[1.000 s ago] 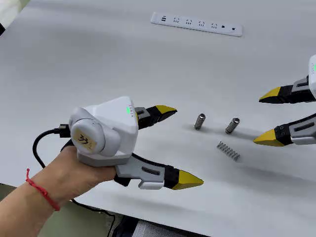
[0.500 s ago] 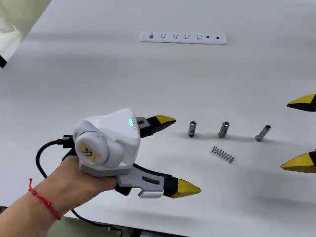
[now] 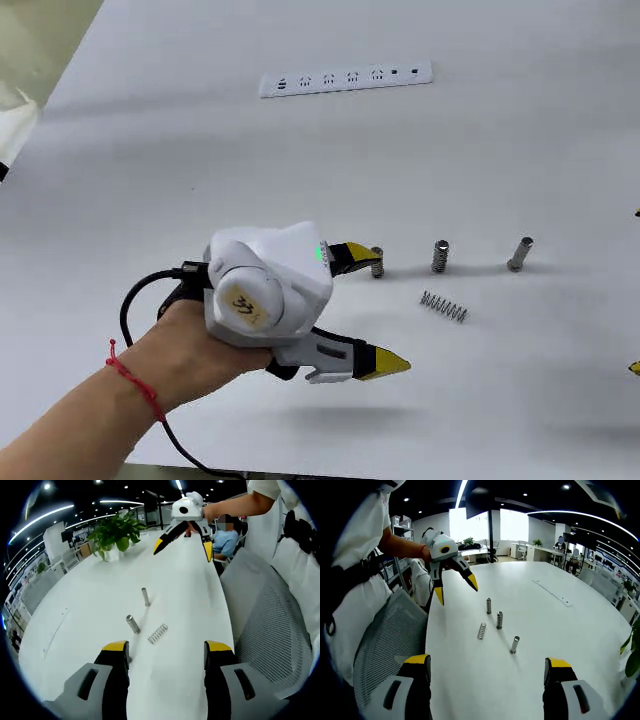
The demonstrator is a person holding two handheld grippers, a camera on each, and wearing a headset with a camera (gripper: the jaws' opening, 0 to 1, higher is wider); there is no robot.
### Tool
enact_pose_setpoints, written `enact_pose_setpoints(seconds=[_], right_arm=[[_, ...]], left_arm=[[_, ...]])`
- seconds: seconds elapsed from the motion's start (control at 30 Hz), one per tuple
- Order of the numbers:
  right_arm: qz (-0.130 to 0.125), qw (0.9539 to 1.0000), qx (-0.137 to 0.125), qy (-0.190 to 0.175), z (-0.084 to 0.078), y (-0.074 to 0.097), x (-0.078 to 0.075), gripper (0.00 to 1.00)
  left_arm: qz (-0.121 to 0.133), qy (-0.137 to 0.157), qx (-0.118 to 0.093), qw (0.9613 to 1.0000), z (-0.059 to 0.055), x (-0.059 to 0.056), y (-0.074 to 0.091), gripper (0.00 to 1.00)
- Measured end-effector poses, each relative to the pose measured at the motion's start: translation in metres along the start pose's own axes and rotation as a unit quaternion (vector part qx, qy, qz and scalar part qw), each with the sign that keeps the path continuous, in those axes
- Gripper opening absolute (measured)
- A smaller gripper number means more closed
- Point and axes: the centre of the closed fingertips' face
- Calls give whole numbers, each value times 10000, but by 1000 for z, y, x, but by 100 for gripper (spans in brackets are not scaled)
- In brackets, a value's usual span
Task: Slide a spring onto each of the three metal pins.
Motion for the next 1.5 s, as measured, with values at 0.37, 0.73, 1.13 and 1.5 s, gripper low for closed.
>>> enact_pose_setpoints(seconds=[0.37, 0.73, 1.13, 1.5], right_arm=[[-46, 9996, -146, -236, -28, 13, 3, 96], [-239, 9984, -241, -453, -48, 18, -4, 93], [-388, 9962, -399, -664, -60, 29, -8, 92], [-512, 9948, -520, -708, -57, 39, -8, 90]], left_arm=[[-234, -827, 1022, 9910, -11, 0, -49, 42], [-85, -1273, 1742, 9764, -26, 20, -72, 28], [-185, -1431, 2036, 9684, -31, 21, -85, 21], [-176, -1383, 2241, 9645, -36, 21, -90, 14]])
Point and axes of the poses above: the centre of the closed fingertips' face, and the gripper's own axes: y roughly backward along the fingers, x roughly to its left, z roughly out of its top, and after that the axes turned 1 degree about -z, right-handed
